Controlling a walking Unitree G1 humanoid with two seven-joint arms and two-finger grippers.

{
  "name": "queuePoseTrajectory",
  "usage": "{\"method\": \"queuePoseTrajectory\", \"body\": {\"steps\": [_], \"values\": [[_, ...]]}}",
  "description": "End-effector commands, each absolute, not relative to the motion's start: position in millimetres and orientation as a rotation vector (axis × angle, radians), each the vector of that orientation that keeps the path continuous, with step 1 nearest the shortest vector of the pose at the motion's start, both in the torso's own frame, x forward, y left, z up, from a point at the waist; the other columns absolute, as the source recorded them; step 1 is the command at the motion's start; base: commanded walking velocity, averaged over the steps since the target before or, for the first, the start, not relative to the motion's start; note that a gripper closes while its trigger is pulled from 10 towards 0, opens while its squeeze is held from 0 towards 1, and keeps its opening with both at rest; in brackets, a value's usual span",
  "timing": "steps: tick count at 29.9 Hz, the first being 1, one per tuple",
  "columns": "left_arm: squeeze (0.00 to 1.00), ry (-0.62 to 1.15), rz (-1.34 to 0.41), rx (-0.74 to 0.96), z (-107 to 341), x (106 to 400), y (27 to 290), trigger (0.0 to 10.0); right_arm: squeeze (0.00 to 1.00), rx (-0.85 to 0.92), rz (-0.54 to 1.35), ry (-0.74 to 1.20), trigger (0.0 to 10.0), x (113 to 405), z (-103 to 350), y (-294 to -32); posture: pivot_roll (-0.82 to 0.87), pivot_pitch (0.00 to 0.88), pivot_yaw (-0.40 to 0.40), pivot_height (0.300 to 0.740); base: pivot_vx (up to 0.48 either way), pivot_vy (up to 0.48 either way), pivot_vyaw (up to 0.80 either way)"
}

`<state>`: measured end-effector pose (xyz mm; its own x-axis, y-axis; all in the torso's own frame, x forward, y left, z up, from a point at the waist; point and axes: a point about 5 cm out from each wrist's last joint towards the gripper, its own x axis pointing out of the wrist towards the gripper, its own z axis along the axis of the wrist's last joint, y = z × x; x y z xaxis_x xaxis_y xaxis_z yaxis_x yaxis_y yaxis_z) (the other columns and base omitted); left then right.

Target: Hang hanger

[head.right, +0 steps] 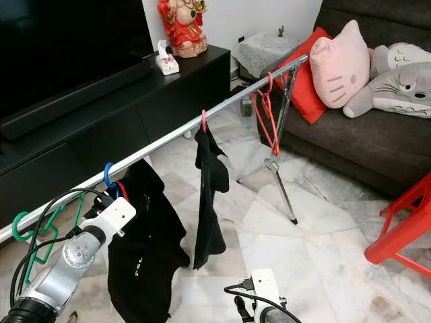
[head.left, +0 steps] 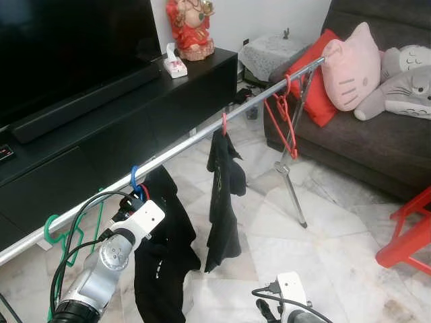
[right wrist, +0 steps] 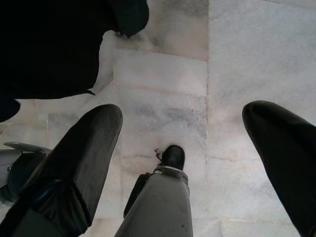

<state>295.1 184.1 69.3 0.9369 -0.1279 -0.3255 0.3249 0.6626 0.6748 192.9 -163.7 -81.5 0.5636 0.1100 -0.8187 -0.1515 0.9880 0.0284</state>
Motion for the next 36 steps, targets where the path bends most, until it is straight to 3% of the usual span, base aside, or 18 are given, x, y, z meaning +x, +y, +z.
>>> {"method": "queuePoseTrajectory", "body": {"steps": [1, 4, 9, 16, 17, 18, 20, 22, 23, 24, 26, 36], "values": [[0.0, 0.275, -0.238, 0.821, 69.4, 297.6, 187.5, 10.0, 0.0, -0.041, 0.159, 0.965, 10.0, 192.6, -81.8, -161.6, -0.11, 0.0, 0.068, 0.74, 0.0, 0.0, 0.0], [0.0, 0.292, -0.228, 0.796, 67.0, 298.0, 185.9, 10.0, 0.0, -0.04, 0.16, 0.965, 10.0, 192.6, -81.8, -161.4, -0.11, 0.0, 0.068, 0.74, 0.0, 0.0, 0.0], [0.0, 0.373, -0.135, 0.559, 57.1, 296.5, 187.7, 10.0, 0.0, -0.039, 0.159, 0.965, 10.0, 192.5, -81.9, -161.1, -0.11, 0.0, 0.071, 0.74, 0.0, 0.0, 0.0], [0.0, 0.396, -0.137, 0.522, 54.0, 294.5, 188.1, 9.8, 0.0, -0.038, 0.16, 0.966, 10.0, 192.5, -81.9, -160.9, -0.11, 0.0, 0.071, 0.74, 0.0, 0.0, 0.0], [0.0, 0.396, -0.136, 0.523, 53.9, 294.2, 188.5, 5.9, 0.0, -0.038, 0.16, 0.966, 10.0, 192.4, -81.9, -160.9, -0.11, 0.0, 0.071, 0.74, 0.0, 0.0, 0.0], [0.0, 0.397, -0.136, 0.52, 53.9, 294.0, 189.0, 4.5, 0.0, -0.038, 0.16, 0.966, 10.0, 192.4, -81.9, -160.9, -0.11, 0.0, 0.071, 0.74, 0.0, 0.0, 0.0], [0.0, 0.394, -0.138, 0.519, 55.0, 294.3, 190.5, 4.7, 0.0, -0.038, 0.161, 0.966, 10.0, 192.2, -82.0, -160.9, -0.11, 0.0, 0.073, 0.74, 0.0, 0.0, 0.0], [0.0, 0.388, -0.156, 0.532, 56.4, 294.8, 190.8, 5.7, 0.0, -0.038, 0.161, 0.967, 10.0, 192.0, -82.1, -160.9, -0.11, 0.0, 0.073, 0.74, 0.0, 0.0, 0.0], [0.0, 0.388, -0.156, 0.532, 56.4, 294.8, 190.8, 5.7, 0.0, -0.038, 0.161, 0.967, 10.0, 192.0, -82.1, -160.9, -0.11, 0.0, 0.073, 0.74, 0.0, 0.0, 0.0], [0.0, 0.382, -0.185, 0.57, 57.8, 294.9, 190.0, 9.9, 0.0, -0.038, 0.161, 0.967, 10.0, 191.8, -82.2, -160.9, -0.11, 0.0, 0.074, 0.74, 0.0, 0.0, 0.0], [0.0, 0.369, -0.238, 0.664, 60.0, 294.6, 188.2, 10.0, 0.0, -0.037, 0.16, 0.968, 10.0, 191.5, -82.3, -161.0, -0.11, 0.0, 0.074, 0.74, 0.0, 0.0, 0.0], [0.0, 0.31, -0.259, 0.762, 67.7, 297.4, 181.9, 10.0, 0.0, -0.037, 0.159, 0.968, 10.0, 191.1, -82.5, -161.1, -0.11, 0.0, 0.074, 0.74, 0.0, 0.0, 0.0]]}}
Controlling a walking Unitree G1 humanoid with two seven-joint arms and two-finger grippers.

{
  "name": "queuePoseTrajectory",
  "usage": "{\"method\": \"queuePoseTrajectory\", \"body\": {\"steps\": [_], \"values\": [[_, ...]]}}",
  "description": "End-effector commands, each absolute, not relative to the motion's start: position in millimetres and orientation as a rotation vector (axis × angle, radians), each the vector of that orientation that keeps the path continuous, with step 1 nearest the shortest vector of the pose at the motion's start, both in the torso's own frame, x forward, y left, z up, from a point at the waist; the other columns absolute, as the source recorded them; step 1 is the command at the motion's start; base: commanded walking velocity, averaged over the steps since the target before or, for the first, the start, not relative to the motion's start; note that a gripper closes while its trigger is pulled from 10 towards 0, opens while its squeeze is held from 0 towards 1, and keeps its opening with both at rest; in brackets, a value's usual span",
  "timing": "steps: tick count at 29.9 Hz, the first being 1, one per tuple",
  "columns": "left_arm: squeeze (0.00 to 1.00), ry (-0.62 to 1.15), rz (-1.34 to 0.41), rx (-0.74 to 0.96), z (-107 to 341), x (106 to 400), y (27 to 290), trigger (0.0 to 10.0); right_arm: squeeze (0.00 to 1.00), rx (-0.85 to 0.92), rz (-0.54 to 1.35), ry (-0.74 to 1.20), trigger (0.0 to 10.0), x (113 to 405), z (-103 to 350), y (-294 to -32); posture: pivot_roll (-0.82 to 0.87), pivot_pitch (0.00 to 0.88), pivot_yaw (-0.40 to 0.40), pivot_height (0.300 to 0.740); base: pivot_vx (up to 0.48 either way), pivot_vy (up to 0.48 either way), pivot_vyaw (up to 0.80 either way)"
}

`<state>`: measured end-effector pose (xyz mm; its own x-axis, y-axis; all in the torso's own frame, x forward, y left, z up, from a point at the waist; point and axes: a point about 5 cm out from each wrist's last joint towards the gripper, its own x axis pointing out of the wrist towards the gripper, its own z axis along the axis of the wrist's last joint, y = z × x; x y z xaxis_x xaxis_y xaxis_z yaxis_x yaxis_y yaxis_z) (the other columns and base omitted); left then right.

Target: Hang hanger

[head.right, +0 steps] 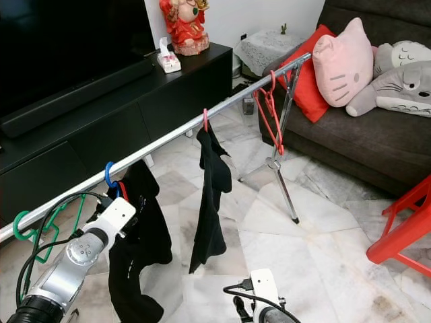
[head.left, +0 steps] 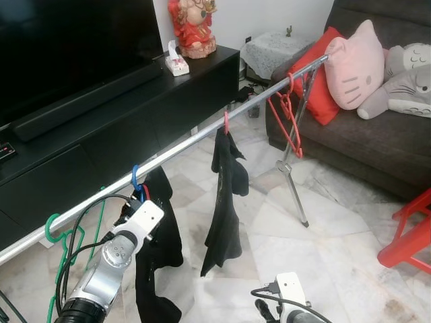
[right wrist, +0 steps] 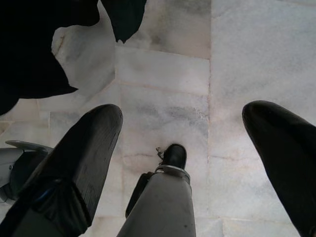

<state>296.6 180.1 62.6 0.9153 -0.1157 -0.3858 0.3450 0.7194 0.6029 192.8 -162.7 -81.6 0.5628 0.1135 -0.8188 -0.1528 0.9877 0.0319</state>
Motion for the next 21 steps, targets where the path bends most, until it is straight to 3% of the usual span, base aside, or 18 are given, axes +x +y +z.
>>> {"method": "queuePoseTrajectory", "body": {"steps": [1, 16, 21], "values": [[0.0, 0.311, -0.26, 0.762, 67.7, 297.4, 181.9, 10.0, 0.0, -0.037, 0.159, 0.968, 10.0, 191.1, -82.5, -161.1, -0.11, 0.0, 0.074, 0.74, 0.0, 0.0, 0.0], [0.0, 0.225, -0.394, 0.866, 75.0, 295.2, 166.7, 10.0, 0.0, -0.026, 0.156, 0.966, 10.0, 191.5, -82.4, -159.7, -0.11, 0.0, 0.075, 0.74, 0.0, 0.0, 0.0], [0.0, 0.236, -0.328, 0.754, 75.6, 297.1, 169.5, 10.0, 0.0, -0.025, 0.155, 0.965, 10.0, 191.7, -82.3, -159.5, -0.11, 0.0, 0.076, 0.74, 0.0, 0.0, 0.0]]}}
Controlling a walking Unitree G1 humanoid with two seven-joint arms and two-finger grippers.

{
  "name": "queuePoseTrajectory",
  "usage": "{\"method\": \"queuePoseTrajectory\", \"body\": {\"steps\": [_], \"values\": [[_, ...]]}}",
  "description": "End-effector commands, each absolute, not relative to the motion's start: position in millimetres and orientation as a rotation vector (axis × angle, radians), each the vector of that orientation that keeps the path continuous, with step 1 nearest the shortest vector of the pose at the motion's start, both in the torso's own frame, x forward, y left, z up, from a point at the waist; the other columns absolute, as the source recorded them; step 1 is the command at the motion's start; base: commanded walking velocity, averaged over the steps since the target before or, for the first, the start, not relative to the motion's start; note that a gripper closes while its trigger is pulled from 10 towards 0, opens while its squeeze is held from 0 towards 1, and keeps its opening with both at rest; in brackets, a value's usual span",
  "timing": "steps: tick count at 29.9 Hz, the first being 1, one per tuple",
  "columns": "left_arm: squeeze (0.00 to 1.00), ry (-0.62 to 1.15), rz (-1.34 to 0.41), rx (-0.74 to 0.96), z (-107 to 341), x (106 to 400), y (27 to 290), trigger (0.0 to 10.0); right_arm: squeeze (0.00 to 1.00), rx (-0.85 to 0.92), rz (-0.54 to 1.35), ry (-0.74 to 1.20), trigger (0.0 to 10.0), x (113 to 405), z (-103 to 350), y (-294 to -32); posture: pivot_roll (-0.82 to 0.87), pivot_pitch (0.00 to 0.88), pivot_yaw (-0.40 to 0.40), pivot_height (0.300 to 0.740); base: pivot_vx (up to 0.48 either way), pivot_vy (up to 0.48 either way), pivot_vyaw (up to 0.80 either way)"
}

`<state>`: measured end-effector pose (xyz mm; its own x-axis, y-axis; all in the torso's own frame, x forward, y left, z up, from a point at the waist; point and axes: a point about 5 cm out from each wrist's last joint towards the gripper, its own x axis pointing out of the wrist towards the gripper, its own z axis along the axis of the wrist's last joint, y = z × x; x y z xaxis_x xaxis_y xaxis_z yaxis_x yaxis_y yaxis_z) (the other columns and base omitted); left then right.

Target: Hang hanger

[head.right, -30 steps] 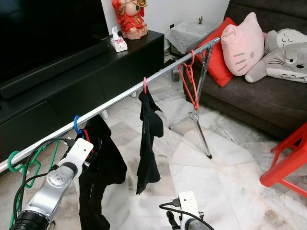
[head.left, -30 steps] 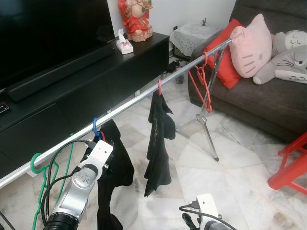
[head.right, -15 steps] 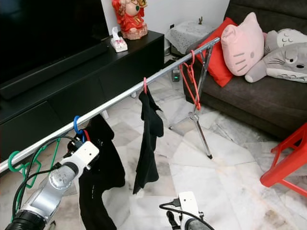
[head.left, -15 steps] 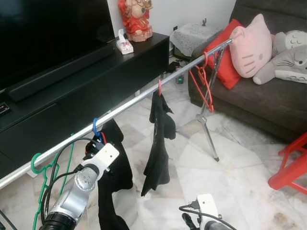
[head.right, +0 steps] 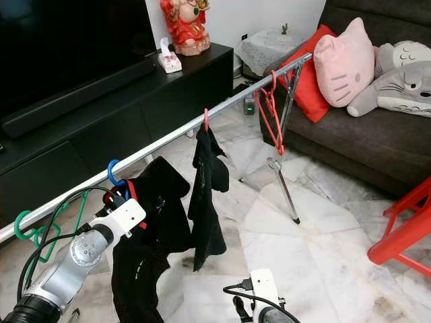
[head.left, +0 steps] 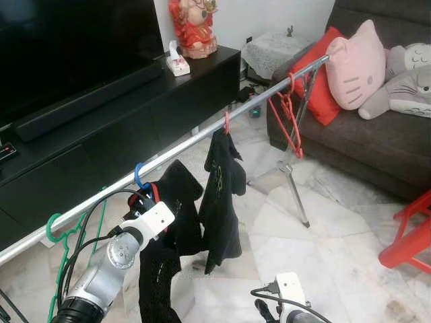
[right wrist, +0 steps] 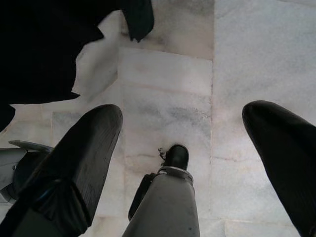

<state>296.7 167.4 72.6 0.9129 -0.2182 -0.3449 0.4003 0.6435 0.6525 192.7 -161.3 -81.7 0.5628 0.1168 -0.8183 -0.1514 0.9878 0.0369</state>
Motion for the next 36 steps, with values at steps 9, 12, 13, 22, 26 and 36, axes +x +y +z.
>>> {"method": "queuePoseTrajectory", "body": {"steps": [9, 12, 13, 22, 26, 36], "values": [[0.0, 0.365, -0.254, 0.458, 65.8, 292.0, 182.8, 10.0, 0.0, -0.024, 0.155, 0.966, 10.0, 191.9, -82.3, -159.3, -0.11, 0.0, 0.076, 0.74, 0.0, 0.0, 0.0], [0.0, 0.373, -0.26, 0.44, 64.6, 290.2, 182.6, 10.0, 0.0, -0.021, 0.152, 0.965, 10.0, 191.9, -82.3, -159.4, -0.11, 0.0, 0.076, 0.74, 0.0, 0.0, 0.0], [0.0, 0.376, -0.263, 0.435, 64.2, 289.5, 182.5, 10.0, 0.0, -0.019, 0.151, 0.965, 10.0, 191.9, -82.3, -159.5, -0.11, 0.0, 0.076, 0.74, 0.0, 0.0, 0.0], [0.0, 0.399, -0.216, 0.356, 64.7, 284.1, 189.2, 10.0, 0.0, -0.017, 0.14, 0.965, 10.0, 191.8, -82.3, -160.1, -0.11, 0.0, 0.074, 0.74, 0.0, 0.0, 0.0], [0.0, 0.384, -0.126, 0.316, 68.4, 284.0, 196.8, 10.0, 0.0, -0.018, 0.14, 0.965, 10.0, 192.0, -82.3, -160.2, -0.1, 0.0, 0.073, 0.74, 0.0, 0.0, 0.0], [0.0, 0.309, -0.028, 0.317, 90.8, 296.5, 198.3, 10.0, 0.0, -0.017, 0.141, 0.965, 10.0, 192.1, -82.2, -160.0, -0.1, 0.0, 0.073, 0.74, 0.0, 0.0, 0.0]]}}
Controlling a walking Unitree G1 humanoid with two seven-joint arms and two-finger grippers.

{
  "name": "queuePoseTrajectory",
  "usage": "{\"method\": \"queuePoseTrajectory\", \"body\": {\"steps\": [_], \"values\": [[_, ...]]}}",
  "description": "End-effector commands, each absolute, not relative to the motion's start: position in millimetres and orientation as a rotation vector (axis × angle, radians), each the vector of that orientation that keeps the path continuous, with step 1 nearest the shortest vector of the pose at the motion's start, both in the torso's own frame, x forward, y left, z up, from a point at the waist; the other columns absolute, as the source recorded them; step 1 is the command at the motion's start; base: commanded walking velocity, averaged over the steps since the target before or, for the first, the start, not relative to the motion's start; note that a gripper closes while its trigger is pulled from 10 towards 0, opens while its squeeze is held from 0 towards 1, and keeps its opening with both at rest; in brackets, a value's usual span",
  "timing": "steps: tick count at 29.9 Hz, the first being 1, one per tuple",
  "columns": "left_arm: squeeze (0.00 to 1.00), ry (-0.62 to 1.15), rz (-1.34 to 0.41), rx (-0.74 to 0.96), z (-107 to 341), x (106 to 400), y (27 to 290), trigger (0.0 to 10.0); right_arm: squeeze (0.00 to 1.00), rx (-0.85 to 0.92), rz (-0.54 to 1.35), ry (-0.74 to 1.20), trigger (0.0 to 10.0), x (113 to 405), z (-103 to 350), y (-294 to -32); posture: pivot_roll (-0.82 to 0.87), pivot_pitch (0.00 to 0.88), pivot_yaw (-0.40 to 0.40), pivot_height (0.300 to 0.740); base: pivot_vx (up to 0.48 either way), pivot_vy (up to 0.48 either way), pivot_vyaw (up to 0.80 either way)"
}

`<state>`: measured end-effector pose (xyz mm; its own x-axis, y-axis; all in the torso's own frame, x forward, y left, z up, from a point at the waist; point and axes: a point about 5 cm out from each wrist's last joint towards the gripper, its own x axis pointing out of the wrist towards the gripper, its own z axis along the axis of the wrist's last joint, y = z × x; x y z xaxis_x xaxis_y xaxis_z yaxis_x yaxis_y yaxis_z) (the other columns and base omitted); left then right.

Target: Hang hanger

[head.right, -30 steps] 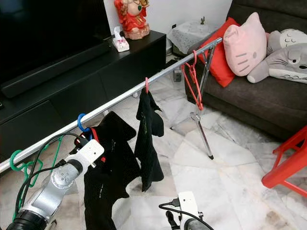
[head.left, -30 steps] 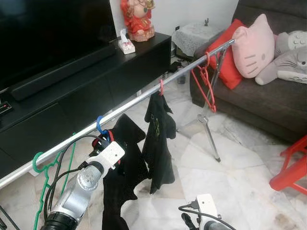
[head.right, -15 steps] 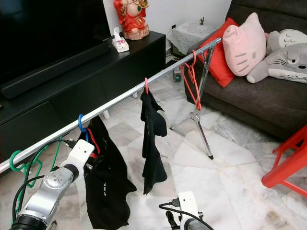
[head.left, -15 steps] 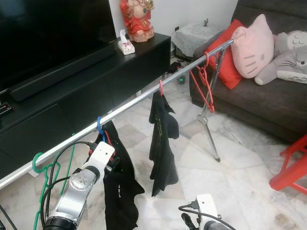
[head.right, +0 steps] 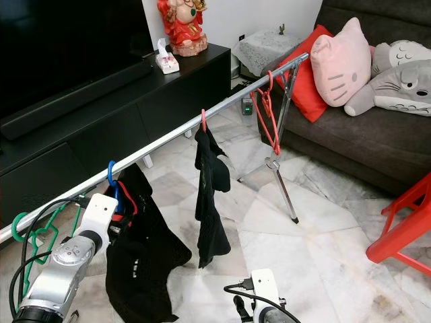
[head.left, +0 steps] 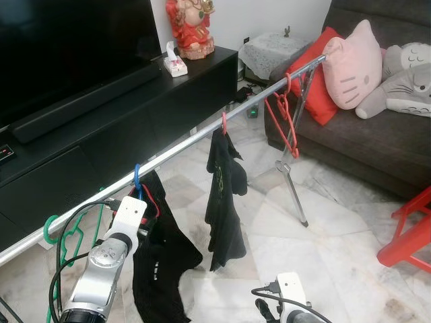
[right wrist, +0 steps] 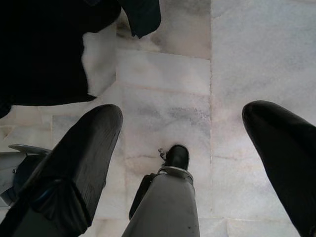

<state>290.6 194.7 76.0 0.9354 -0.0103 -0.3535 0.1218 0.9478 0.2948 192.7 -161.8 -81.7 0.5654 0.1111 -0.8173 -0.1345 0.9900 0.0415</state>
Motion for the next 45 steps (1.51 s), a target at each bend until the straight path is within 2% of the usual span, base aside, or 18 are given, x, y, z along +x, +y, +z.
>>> {"method": "queuePoseTrajectory", "body": {"steps": [1, 10, 25, 26, 27, 28, 29, 30, 32, 37, 41, 45], "values": [[0.0, 0.309, -0.028, 0.317, 90.8, 296.5, 198.3, 10.0, 0.0, -0.017, 0.141, 0.965, 10.0, 192.1, -82.2, -160.0, -0.1, 0.0, 0.073, 0.74, 0.0, 0.0, 0.0], [0.0, 0.259, -0.113, 0.365, 100.3, 299.8, 182.3, 10.0, 0.0, -0.015, 0.141, 0.965, 10.0, 191.7, -82.4, -159.3, -0.1, 0.0, 0.077, 0.74, 0.0, 0.0, 0.0], [0.0, 0.296, -0.156, 0.479, 94.0, 297.0, 180.9, 10.0, 0.0, -0.013, 0.141, 0.966, 10.0, 191.7, -82.5, -159.1, -0.1, 0.0, 0.078, 0.74, 0.0, 0.0, 0.0], [0.0, 0.33, -0.12, 0.475, 88.7, 297.5, 182.7, 9.6, 0.0, -0.014, 0.142, 0.966, 10.0, 191.6, -82.5, -159.0, -0.1, 0.0, 0.078, 0.74, 0.0, 0.0, 0.0], [0.0, 0.346, -0.093, 0.467, 86.1, 298.1, 183.7, 8.8, 0.0, -0.014, 0.142, 0.966, 10.0, 191.6, -82.5, -158.9, -0.1, 0.0, 0.078, 0.74, 0.0, 0.0, 0.0], [0.0, 0.346, -0.093, 0.467, 86.1, 298.1, 183.7, 8.8, 0.0, -0.014, 0.142, 0.966, 10.0, 191.6, -82.5, -158.9, -0.1, 0.0, 0.078, 0.74, 0.0, 0.0, 0.0], [0.0, 0.35, -0.086, 0.469, 85.9, 298.7, 184.0, 7.9, 0.0, -0.013, 0.141, 0.966, 10.0, 191.6, -82.5, -158.9, -0.1, 0.0, 0.078, 0.74, 0.0, 0.0, 0.0], [0.0, 0.354, -0.077, 0.472, 85.4, 299.4, 184.5, 7.7, 0.0, -0.013, 0.142, 0.966, 10.0, 191.6, -82.5, -158.9, -0.1, 0.0, 0.078, 0.74, 0.0, 0.0, 0.0], [0.0, 0.363, -0.06, 0.481, 84.3, 301.1, 185.9, 8.0, 0.0, -0.013, 0.143, 0.966, 10.0, 191.5, -82.6, -158.9, -0.1, 0.0, 0.077, 0.74, 0.0, 0.0, 0.0], [0.0, 0.368, -0.043, 0.481, 83.9, 303.2, 186.1, 7.9, 0.0, -0.014, 0.143, 0.967, 10.0, 191.4, -82.6, -159.0, -0.1, 0.0, 0.077, 0.74, 0.0, 0.0, 0.0], [0.0, 0.351, -0.043, 0.404, 85.0, 306.0, 181.1, 8.2, 0.0, -0.014, 0.144, 0.968, 10.0, 191.4, -82.6, -158.8, -0.1, 0.0, 0.077, 0.74, 0.0, 0.0, 0.0], [0.0, 0.345, -0.051, 0.352, 85.7, 307.0, 177.3, 7.5, 0.0, -0.015, 0.147, 0.968, 10.0, 191.4, -82.6, -158.5, -0.1, 0.0, 0.077, 0.74, 0.0, 0.0, 0.0]]}}
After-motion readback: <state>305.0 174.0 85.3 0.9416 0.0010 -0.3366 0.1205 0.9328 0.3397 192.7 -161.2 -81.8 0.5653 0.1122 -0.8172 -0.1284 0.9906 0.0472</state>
